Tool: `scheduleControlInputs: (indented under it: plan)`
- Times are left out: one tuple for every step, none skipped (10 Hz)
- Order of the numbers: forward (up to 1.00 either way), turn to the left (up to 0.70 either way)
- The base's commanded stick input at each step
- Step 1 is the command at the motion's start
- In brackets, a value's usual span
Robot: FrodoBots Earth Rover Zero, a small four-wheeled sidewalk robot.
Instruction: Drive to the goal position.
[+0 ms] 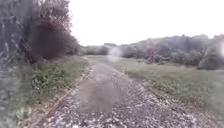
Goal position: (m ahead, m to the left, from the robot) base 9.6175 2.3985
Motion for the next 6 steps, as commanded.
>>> scheduleControlInputs:
  plan:
    - [0.70,0.00]
    - [0.70,0.00]
    - [0.70,0.00]
    - [0.70,0.01]
    - [0.70,0.03]
    - [0.70,0.14]
